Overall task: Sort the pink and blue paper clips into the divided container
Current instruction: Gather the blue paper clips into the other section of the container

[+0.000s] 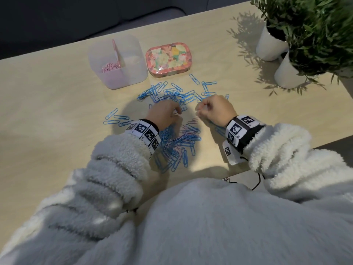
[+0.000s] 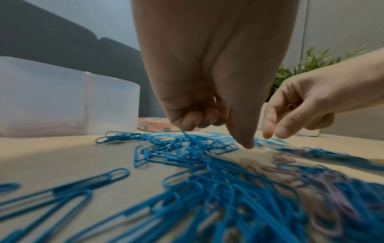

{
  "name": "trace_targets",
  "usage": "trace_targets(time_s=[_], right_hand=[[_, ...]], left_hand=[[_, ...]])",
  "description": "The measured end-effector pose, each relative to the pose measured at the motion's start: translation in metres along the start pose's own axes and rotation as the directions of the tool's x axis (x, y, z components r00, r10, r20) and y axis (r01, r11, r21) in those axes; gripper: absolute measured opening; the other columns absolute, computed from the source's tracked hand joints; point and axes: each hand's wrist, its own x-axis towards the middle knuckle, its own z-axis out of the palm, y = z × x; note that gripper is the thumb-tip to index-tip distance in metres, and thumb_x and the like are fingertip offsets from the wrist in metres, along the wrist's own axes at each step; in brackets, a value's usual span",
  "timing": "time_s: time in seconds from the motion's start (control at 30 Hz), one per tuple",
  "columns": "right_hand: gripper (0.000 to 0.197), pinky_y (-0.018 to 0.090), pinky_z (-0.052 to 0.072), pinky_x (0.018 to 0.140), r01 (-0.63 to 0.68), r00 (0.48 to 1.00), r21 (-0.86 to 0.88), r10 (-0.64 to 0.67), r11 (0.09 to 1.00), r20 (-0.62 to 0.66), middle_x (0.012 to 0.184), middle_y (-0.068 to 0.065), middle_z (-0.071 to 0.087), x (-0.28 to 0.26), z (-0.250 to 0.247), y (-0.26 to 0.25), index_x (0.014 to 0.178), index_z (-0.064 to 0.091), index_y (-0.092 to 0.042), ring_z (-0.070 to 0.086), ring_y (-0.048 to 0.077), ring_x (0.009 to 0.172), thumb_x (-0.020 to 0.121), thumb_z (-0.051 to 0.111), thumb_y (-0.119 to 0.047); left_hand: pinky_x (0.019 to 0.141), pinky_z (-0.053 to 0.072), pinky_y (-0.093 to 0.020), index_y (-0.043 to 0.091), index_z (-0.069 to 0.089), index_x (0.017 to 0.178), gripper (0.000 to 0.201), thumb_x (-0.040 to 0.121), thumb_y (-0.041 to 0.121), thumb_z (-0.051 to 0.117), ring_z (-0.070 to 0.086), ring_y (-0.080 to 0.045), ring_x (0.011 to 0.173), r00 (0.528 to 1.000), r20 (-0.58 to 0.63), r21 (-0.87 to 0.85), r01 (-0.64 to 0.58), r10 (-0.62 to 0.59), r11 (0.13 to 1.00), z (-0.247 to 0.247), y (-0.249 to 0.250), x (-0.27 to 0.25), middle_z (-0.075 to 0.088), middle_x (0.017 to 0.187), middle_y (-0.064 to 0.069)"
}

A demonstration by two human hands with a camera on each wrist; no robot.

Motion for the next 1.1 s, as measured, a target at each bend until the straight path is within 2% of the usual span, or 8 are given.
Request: trace_targets(time_s=[0.3, 0.5, 0.6, 0.73, 0.87, 0.97, 1.03, 1.1], right_hand=[[0.017, 0.033, 0.040, 0.069, 0.100, 0.995, -0.311, -0.093, 0.945, 0.037, 0.097, 0.014, 0.069, -0.024, 0.028, -0.005, 0.093, 0.069, -0.019, 0.062, 0.035, 0.095, 0.085, 0.056, -0.028], [0.015, 0.032, 0.034, 0.064, 0.099, 0.991, -0.252, -0.075, 0.963, 0.107, 0.092, 0.018, 0.062, -0.017, 0.028, -0.004, 0.091, 0.056, -0.006, 0.057, 0.036, 0.085, 0.086, 0.045, -0.015], [0.012, 0.028, 0.035, 0.064, 0.101, 0.992, 0.063, -0.105, 0.993, 0.064, 0.080, 0.015, 0.060, -0.014, 0.024, 0.006, 0.082, 0.058, 0.001, 0.054, 0.025, 0.074, 0.084, 0.050, -0.008], [0.021, 0.018, 0.037, 0.041, -0.128, 0.990, 0.758, 0.130, 0.640, 0.058, 0.052, 0.002, 0.063, -0.017, 0.008, 0.019, 0.074, 0.060, -0.005, 0.048, 0.007, 0.038, 0.085, 0.048, 0.008], [0.027, 0.016, 0.035, 0.038, -0.257, 0.961, 0.866, 0.208, 0.430, 0.182, 0.056, 0.005, 0.053, -0.018, -0.006, 0.027, 0.097, 0.058, -0.001, 0.044, 0.008, 0.038, 0.086, 0.034, 0.008], [0.031, 0.022, 0.028, 0.043, -0.344, 0.930, 0.862, 0.262, 0.373, 0.258, 0.051, 0.004, 0.042, -0.019, -0.006, 0.029, 0.070, 0.054, -0.005, 0.036, 0.012, 0.034, 0.086, 0.028, -0.002], [0.030, 0.020, 0.024, 0.043, -0.321, 0.941, 0.793, 0.269, 0.518, 0.205, 0.049, 0.002, 0.038, -0.019, 0.000, 0.029, 0.060, 0.048, -0.013, 0.031, 0.011, 0.032, 0.090, 0.042, -0.014], [0.024, 0.021, 0.035, 0.046, -0.145, 0.988, 0.549, 0.149, 0.823, 0.038, 0.053, 0.003, 0.046, -0.020, 0.008, 0.033, 0.061, 0.053, -0.017, 0.041, 0.010, 0.039, 0.085, 0.060, -0.018]], left_hand=[[0.086, 0.042, -0.035, 0.009, 0.062, 0.099, 0.017, 0.086, 0.019, 0.059, 0.055, -0.027, 0.104, 0.991, 0.103, 0.058, -0.092, 0.086, 0.994, 0.021, 0.010, -0.007, 0.061, 0.108, -0.011], [0.085, 0.038, -0.032, 0.003, 0.056, 0.102, 0.018, 0.088, 0.015, 0.055, 0.053, -0.030, 0.103, 0.989, 0.114, 0.080, -0.100, 0.090, 0.992, 0.023, 0.006, -0.009, 0.058, 0.109, -0.016], [0.077, 0.039, -0.030, 0.003, 0.057, 0.098, 0.014, 0.089, 0.014, 0.055, 0.055, -0.026, 0.093, 0.998, 0.030, -0.030, -0.062, 0.063, 0.998, 0.018, 0.004, -0.012, 0.061, 0.101, -0.013], [0.062, 0.041, -0.019, 0.008, 0.060, 0.104, 0.019, 0.087, 0.015, 0.060, 0.052, -0.006, 0.064, 0.997, 0.005, -0.486, 0.073, -0.081, 0.871, 0.009, 0.003, -0.017, 0.054, 0.071, 0.007], [0.059, 0.043, -0.018, 0.015, 0.058, 0.098, 0.019, 0.092, 0.005, 0.044, 0.051, -0.010, 0.063, 0.977, 0.162, -0.696, 0.215, -0.141, 0.685, 0.011, 0.009, -0.018, 0.053, 0.071, 0.001], [0.055, 0.034, -0.024, 0.015, 0.047, 0.074, 0.019, 0.092, 0.010, 0.043, 0.043, -0.015, 0.060, 0.953, 0.246, -0.787, 0.303, -0.177, 0.538, 0.012, 0.014, -0.017, 0.045, 0.068, -0.001], [0.055, 0.032, -0.024, 0.017, 0.045, 0.070, 0.022, 0.091, 0.019, 0.052, 0.040, -0.012, 0.057, 0.971, 0.172, -0.669, 0.239, -0.166, 0.704, 0.013, 0.013, -0.018, 0.043, 0.064, 0.003], [0.055, 0.032, -0.025, 0.018, 0.052, 0.075, 0.016, 0.086, 0.025, 0.060, 0.045, -0.013, 0.058, 0.991, 0.071, -0.358, 0.129, -0.111, 0.925, 0.017, 0.009, -0.020, 0.048, 0.062, 0.005]])
